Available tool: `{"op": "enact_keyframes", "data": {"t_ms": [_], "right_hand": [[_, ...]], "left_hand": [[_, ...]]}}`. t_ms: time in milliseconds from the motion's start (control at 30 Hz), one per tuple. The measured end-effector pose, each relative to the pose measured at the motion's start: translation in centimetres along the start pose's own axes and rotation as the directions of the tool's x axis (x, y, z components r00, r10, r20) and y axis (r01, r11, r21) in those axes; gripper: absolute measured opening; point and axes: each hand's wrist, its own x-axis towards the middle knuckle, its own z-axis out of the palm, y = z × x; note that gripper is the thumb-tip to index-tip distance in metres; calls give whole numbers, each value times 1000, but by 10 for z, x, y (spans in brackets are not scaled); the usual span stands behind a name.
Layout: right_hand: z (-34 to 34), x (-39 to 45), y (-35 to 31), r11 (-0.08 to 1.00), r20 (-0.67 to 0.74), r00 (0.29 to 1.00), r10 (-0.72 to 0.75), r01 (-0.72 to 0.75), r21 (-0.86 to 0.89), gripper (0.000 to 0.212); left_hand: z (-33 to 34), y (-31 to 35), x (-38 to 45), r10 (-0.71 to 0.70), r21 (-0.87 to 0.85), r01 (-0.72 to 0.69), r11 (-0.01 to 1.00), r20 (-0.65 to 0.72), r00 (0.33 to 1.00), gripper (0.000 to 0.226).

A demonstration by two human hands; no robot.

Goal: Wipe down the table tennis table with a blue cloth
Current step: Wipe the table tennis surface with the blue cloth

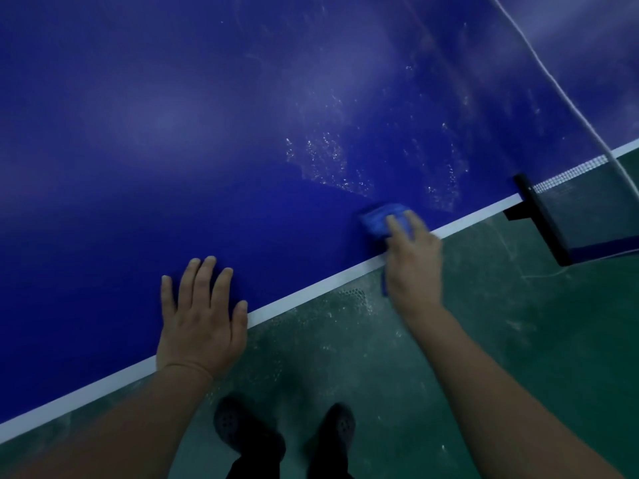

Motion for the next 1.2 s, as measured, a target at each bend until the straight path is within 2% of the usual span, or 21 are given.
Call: {"op": "enact_keyframes", "data": {"t_ms": [67,100,133,200,233,267,300,333,400,467,500,600,633,700,767,800,867,933,1000,1100,1200], "right_hand": [[15,-12,-8,991,162,984,-73,91,-103,62],[14,-9,8,986,192,981,-11,43,-160,68],[9,-5,33,973,209,969,135,-89,-214,69],[-11,-1,83,885,230,861,454,-404,-232,51],[-23,-1,100,849,258,811,526,-485,-207,38],[-31,-2,108,842,247,805,540,-519,-147,35],[-34,-3,107,865,191,845,500,-497,-68,36],[-34,-2,97,913,99,909,406,-409,13,37],[-29,1,49,976,-67,989,133,-119,181,36],[-10,2,-11,960,-93,985,-144,162,228,33],[5,-1,-42,943,-44,966,-255,258,211,33],[38,-1,-93,892,116,885,-450,440,104,38],[42,8,-85,903,127,894,-430,423,75,39],[41,24,-52,973,128,965,-230,227,38,38],[33,24,-23,998,53,997,-60,59,36,36],[33,17,-19,998,4,998,-63,63,27,35],[41,6,-39,980,-20,980,-198,198,4,37],[55,6,-84,935,76,933,-352,348,62,42],[69,27,-139,905,143,896,-420,401,143,46],[87,82,-205,926,175,912,-372,351,138,50],[89,136,-202,964,210,943,-260,265,1,55]], "left_hand": [[0,0,0,-3,5,3,1000,-4,1000,64],[0,0,0,-2,10,2,1000,-4,1000,64],[0,0,0,0,11,0,1000,-2,1000,64],[0,-1,0,-4,8,4,1000,0,1000,64],[1,-1,0,-6,8,6,1000,0,1000,64],[1,-1,0,-6,9,6,1000,2,1000,63],[1,-1,0,-5,8,5,1000,3,1000,63],[1,0,1,-6,7,6,1000,4,1000,63],[0,0,1,-11,10,10,1000,7,1000,63],[0,1,1,-9,15,9,1000,13,1000,63],[0,1,1,-6,21,6,1000,12,1000,63],[0,0,1,-7,22,7,1000,9,1000,62],[0,1,2,-8,19,8,1000,12,1000,62],[1,0,2,-9,24,8,1000,16,1000,62],[1,-1,2,-5,29,5,1000,26,1000,62],[2,-2,2,-1,30,0,1000,28,1000,61],[3,-2,3,2,34,-3,999,36,999,61],[4,-2,3,-3,38,1,999,41,999,61],[4,-2,4,5,41,-7,999,36,999,62],[7,-4,4,14,45,-15,999,21,1000,64],[7,-5,5,19,57,-20,998,31,999,71]]}}
